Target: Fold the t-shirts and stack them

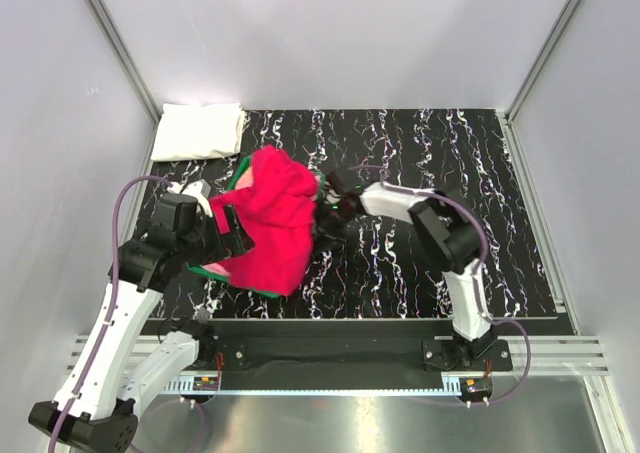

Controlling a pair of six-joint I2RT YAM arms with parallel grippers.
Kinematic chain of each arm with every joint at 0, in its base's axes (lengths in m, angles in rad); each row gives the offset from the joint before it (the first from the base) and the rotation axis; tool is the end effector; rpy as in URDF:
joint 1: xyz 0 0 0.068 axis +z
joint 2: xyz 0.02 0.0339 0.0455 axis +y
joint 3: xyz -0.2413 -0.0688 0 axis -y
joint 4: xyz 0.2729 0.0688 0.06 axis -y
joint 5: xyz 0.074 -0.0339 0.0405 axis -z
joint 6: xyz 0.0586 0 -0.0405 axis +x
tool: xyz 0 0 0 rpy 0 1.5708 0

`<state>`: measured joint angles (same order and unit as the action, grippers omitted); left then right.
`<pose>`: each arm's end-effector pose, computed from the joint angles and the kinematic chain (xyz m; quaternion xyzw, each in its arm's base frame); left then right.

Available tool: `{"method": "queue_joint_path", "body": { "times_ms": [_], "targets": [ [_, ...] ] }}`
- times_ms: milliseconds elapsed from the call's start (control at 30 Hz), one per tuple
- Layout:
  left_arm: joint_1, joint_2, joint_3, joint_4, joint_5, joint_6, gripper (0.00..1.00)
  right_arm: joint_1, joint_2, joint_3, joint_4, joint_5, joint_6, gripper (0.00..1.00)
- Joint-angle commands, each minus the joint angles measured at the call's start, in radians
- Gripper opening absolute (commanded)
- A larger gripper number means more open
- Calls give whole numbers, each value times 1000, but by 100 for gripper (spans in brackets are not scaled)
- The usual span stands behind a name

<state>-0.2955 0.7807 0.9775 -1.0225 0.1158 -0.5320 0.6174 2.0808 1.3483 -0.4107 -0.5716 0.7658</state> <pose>0.1837 -0.0630 0.2983 -0.0888 0.9258 -0.1954 0.3110 0.3339 0.2759 0.0740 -0.0099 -0.9394 -0.3420 0.0189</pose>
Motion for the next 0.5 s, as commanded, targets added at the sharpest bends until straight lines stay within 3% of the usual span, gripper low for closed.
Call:
{"method": "queue_joint_path", "body": {
  "times_ms": [0,167,267,367,467],
  "targets": [
    [2,-26,29,12,2,3,99,123,109,199,69,6,81,57],
    [2,-44,66,-56,-42,36,99,192,359,573,-40,24,89,57],
    [2,-51,70,-85,-94,64,99,226,497,924,-167,-5,63,61],
    [6,-46,69,-105,-212,93,99,232,483,907,-212,13,50,64],
    [6,-44,92,-94,-240,106,99,213,304,592,-98,84,56,67]
  ]
}}
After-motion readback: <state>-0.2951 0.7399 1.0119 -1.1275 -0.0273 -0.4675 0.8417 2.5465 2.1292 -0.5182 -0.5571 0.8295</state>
